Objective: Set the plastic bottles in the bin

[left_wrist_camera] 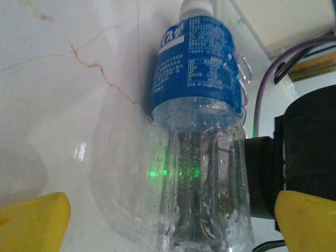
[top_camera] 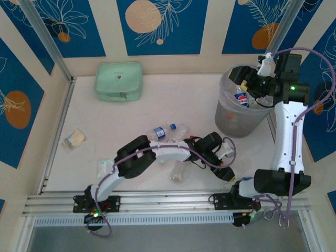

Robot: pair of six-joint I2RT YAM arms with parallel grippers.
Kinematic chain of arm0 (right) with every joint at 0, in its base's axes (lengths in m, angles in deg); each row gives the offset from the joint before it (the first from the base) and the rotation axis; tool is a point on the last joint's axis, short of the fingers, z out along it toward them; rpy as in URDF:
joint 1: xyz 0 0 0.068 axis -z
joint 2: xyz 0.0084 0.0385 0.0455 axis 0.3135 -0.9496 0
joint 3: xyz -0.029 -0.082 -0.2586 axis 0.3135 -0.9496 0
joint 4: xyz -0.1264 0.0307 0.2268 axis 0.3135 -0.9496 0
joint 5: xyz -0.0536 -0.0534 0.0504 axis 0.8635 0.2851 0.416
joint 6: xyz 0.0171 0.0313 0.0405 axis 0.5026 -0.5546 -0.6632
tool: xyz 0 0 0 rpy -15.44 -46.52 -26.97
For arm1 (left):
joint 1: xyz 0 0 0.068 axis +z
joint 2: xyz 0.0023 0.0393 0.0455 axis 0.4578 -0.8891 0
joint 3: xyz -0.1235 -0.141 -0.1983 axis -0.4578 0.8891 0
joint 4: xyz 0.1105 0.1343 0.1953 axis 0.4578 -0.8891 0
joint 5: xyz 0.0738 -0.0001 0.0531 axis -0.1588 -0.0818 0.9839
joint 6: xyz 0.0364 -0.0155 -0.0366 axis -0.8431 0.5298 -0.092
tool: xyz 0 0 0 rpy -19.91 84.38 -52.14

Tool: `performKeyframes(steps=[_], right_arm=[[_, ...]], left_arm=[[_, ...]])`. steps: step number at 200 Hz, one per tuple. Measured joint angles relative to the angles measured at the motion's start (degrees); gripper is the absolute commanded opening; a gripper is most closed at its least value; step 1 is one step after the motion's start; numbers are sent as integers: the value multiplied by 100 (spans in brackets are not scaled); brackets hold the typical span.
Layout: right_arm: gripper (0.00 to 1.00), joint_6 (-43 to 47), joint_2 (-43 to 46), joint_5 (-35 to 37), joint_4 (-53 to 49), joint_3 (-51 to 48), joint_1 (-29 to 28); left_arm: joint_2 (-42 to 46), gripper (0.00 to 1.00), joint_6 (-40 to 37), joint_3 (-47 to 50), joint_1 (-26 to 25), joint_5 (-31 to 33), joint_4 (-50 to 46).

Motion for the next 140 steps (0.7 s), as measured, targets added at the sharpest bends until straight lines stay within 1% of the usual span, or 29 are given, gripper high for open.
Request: performKeyframes(steps=[12,30,62,90,104,120,140], right_arm=[[81,0,0,0,0,0,4],[81,0,0,-2,2,0,13],[81,-4,0,-42,50,-9,26],[81,-4,0,-66,109,-26,26],[81,-4,0,-85,131,-26,26],[80,-7,0,-105,133,-26,26],[80,-11,0,-127,153,-26,26]], left_arm=[[-87,97,-85,-122,-42,11,-173],[-120,93,-170,-208,-61,33,-326],[-243,81,-306,-400,-66,59,-562],[-264,64,-297,-472,-90,-39,-640],[-264,62,-295,-481,-98,-87,-636],[-262,56,-271,-476,-98,-129,-588],[-162,50,-116,-269,-33,-157,-319]])
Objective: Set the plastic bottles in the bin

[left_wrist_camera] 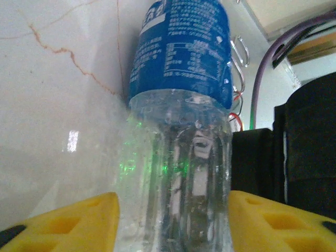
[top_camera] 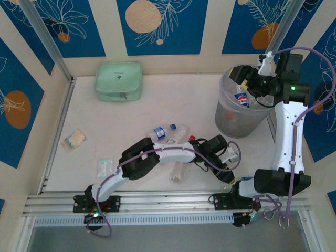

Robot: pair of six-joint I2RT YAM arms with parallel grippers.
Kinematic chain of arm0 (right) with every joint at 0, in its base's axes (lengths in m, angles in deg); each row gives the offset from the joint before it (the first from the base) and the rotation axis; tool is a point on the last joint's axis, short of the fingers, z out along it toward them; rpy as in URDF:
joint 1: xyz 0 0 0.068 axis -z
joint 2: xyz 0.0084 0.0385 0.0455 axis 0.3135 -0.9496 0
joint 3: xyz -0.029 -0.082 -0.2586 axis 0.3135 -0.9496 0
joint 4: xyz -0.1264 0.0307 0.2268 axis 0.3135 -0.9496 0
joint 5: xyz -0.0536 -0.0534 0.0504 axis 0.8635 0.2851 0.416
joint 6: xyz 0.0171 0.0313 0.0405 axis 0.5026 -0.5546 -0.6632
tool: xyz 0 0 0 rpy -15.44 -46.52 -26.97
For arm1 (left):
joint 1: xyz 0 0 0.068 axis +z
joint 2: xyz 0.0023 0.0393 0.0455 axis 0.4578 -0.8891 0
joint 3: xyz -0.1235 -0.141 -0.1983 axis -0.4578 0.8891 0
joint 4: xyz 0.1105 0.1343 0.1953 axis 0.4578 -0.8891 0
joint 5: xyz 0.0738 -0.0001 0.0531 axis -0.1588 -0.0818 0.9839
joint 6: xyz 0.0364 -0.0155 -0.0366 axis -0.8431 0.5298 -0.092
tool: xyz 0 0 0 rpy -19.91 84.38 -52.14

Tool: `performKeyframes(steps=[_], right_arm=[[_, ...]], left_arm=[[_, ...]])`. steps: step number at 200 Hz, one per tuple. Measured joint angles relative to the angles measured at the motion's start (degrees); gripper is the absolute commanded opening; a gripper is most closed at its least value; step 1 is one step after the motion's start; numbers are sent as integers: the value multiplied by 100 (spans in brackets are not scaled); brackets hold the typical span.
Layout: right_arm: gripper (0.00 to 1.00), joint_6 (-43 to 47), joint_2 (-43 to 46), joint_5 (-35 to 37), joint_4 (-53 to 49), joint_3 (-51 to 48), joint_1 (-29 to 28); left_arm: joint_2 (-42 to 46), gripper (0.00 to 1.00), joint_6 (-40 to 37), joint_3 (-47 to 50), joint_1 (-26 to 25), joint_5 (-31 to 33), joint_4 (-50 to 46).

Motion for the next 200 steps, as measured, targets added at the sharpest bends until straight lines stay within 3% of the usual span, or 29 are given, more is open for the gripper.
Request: performKeyframes(steps=[64,73,94,117,135,200], right_arm=[[79,-17,-2,-24,37,55,-2],[79,-17,-2,-26,39,55,-2],[79,-15,-2,-24,37,55,-2],[79,-13,-2,-24,37,55,-2],[78,-13,-2,-24,35,55,-2],[79,-11,-2,-42,35,55,-2]], left_arm=[[907,48,597,1443,557,435,787],[1036,54,649,1593,645,531,852],[1370,80,745,1937,782,774,1003],[1587,94,671,1998,750,903,1062],[1609,100,459,1912,640,916,1069],[892,100,-323,658,446,1685,302]])
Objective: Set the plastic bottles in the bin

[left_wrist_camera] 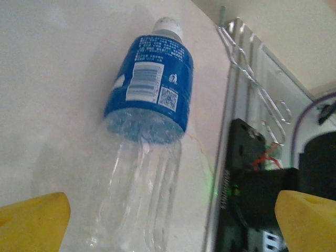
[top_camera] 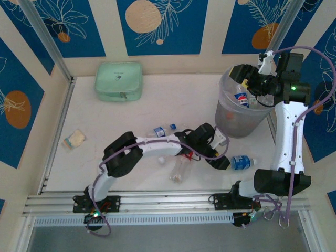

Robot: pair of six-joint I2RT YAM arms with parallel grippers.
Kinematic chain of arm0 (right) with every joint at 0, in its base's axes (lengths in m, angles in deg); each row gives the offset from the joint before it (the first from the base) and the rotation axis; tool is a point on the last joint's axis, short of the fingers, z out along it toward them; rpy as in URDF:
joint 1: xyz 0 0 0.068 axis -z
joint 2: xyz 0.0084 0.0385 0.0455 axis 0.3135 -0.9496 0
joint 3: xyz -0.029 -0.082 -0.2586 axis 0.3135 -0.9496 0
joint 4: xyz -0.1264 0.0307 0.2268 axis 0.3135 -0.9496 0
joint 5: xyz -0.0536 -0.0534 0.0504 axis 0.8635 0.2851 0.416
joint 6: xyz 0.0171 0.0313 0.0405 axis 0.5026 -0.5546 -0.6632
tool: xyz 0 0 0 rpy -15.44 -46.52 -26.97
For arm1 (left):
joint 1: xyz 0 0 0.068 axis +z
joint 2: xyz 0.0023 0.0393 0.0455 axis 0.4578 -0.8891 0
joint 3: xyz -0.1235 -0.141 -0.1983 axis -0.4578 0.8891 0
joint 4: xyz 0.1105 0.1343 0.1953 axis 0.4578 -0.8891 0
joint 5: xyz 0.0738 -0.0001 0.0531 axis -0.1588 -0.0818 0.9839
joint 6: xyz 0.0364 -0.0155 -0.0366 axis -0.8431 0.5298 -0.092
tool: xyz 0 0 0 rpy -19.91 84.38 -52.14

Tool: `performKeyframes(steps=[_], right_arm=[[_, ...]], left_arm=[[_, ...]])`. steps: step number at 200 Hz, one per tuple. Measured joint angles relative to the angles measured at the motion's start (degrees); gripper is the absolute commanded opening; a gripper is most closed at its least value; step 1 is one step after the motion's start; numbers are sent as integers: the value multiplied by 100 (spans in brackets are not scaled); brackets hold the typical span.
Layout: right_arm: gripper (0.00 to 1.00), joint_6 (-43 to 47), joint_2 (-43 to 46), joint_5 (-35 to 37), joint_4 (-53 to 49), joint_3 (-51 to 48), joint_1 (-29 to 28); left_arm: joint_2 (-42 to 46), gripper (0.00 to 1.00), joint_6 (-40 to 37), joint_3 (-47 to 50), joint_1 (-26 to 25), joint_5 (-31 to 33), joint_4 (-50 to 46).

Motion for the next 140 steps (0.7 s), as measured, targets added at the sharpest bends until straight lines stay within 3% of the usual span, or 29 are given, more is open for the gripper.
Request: performKeyframes(steps=[53,140], right_arm=[[78,-2,0,-46,26,-2,24],[78,-26,44,-133,120,-9,22]], left_arm=[[-535,99,-535,-317,-101,667,-605],[-522,60,-761,-356,-179,955,-807]])
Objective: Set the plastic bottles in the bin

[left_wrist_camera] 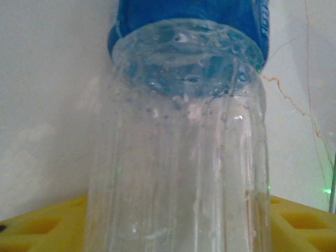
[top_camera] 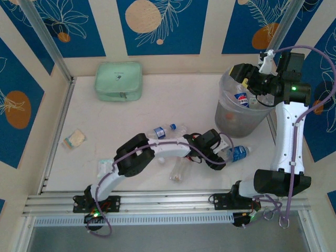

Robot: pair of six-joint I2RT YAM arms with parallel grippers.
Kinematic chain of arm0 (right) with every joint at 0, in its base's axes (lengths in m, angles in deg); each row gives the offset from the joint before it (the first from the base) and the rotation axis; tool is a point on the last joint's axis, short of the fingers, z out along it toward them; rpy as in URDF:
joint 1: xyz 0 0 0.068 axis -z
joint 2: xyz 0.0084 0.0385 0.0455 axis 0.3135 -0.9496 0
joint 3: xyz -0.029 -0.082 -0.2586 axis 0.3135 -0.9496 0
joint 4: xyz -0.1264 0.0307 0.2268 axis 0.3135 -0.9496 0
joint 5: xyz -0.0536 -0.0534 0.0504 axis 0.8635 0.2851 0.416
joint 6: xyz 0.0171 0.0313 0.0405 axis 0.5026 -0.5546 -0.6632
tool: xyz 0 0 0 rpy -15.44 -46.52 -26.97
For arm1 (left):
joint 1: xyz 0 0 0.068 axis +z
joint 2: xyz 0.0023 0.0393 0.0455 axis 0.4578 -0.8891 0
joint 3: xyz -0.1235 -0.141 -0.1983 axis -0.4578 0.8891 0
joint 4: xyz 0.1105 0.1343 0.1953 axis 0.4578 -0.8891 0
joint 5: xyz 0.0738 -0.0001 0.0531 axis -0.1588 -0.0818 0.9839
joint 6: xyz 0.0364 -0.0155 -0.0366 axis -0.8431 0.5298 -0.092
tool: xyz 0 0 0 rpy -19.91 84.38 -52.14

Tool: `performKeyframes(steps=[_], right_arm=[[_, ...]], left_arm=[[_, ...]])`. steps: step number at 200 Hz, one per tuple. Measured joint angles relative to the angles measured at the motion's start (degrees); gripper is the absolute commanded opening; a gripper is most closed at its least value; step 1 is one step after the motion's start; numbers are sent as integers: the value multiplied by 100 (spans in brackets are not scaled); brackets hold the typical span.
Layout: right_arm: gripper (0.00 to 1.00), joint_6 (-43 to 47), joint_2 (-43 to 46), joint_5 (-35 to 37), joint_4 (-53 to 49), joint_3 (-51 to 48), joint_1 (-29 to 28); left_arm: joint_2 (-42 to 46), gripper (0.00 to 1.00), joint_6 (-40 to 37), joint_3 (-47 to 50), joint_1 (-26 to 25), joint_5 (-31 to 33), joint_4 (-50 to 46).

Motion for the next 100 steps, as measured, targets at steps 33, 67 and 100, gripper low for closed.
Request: performKeyframes(steps=[33,67,100], right_arm=[[77,-46,118,-44,20,0,0],[77,-92,284,-85,74,-35,0],[77,-155,522,-103,179,-181,-92]], left_arm=[[496,51,-2,402,2,133,0],[1631,46,20,1161,114,328,175],[3088,43,68,2238,387,483,540]])
